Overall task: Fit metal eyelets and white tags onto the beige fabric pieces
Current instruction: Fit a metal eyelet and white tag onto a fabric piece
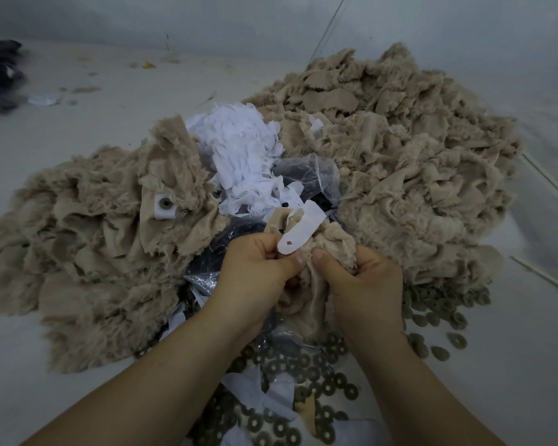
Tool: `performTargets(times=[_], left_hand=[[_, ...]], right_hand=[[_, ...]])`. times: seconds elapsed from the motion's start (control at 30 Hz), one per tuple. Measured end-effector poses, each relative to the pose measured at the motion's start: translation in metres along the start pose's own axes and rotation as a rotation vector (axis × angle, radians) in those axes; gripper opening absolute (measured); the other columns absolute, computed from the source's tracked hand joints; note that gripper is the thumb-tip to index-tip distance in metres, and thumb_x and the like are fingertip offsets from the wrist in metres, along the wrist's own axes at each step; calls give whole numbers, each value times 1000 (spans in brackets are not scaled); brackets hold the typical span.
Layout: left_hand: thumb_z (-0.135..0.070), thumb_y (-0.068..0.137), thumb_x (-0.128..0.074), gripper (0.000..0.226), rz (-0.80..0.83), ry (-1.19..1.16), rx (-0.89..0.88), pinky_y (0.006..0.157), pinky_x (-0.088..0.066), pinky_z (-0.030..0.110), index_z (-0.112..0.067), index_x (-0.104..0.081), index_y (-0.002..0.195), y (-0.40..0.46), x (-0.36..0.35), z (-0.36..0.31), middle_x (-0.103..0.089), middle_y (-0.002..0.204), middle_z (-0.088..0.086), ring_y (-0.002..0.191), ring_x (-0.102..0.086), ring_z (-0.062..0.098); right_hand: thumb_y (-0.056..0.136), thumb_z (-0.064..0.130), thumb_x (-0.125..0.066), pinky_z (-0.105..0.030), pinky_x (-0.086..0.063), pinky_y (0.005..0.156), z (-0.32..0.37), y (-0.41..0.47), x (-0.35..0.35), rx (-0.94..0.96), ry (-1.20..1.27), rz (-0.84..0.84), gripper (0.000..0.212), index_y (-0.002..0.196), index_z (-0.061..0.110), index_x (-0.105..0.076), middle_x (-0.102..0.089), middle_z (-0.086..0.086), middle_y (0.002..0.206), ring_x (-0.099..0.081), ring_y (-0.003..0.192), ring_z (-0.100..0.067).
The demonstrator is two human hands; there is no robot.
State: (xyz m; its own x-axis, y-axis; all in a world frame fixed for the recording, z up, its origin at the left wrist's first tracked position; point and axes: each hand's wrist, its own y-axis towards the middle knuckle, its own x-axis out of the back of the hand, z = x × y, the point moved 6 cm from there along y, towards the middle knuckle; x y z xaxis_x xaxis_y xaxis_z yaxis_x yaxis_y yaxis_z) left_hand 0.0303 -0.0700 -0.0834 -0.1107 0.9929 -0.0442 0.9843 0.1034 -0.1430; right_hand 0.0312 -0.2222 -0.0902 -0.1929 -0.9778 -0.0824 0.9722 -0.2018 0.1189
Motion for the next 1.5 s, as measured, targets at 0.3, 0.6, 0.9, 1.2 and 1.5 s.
performTargets(times=[0.3, 0.6, 0.9, 1.2, 1.5], left_hand=[[3, 87, -65, 9, -18, 39, 0, 60, -51, 45, 7, -68, 79, 0, -1, -1, -63, 77, 36, 59, -57, 32], [4, 82, -69, 14, -74, 95, -133, 56, -57, 48, -10, -67, 84, -10, 3, -12, -69, 76, 19, 65, -64, 36], [-9, 85, -75, 13, -226, 277, -477, 64, -53, 17, -21, -75, 80, -23, 12, -34, -70, 70, -3, 66, -65, 5], [-2, 89, -61, 15, -111, 875, -1099, 69, -56, 40, 5, -75, 92, -44, -17, -39, -69, 88, 16, 76, -66, 27], [4, 82, -71, 14, -126, 696, -867, 83, -46, 8, -6, -77, 89, -33, -6, -41, -70, 86, 2, 82, -61, 5]], right_hand=[[84, 8, -77, -50, -62, 68, 2, 0, 0, 22, -47, 17, 22, 73, 28, -76, -76, -5, 75, -73, 75, -33], [86, 5, -74, -60, -59, 73, -6, 2, 1, -89, 47, -18, 12, 80, 15, -78, -76, -16, 81, -71, 83, -44], [83, 8, -77, -56, -60, 70, -1, 1, -1, -59, -57, 14, 2, 83, 10, -76, -76, -13, 78, -73, 76, -36], [82, 20, -79, -57, -55, 56, 8, -2, -3, 43, -141, 23, 31, 77, -9, -69, -68, -28, 70, -62, 58, -41], [82, 14, -78, -60, -54, 56, 5, -1, -2, 38, -134, 11, 21, 78, -6, -71, -70, -25, 69, -65, 63, -47]])
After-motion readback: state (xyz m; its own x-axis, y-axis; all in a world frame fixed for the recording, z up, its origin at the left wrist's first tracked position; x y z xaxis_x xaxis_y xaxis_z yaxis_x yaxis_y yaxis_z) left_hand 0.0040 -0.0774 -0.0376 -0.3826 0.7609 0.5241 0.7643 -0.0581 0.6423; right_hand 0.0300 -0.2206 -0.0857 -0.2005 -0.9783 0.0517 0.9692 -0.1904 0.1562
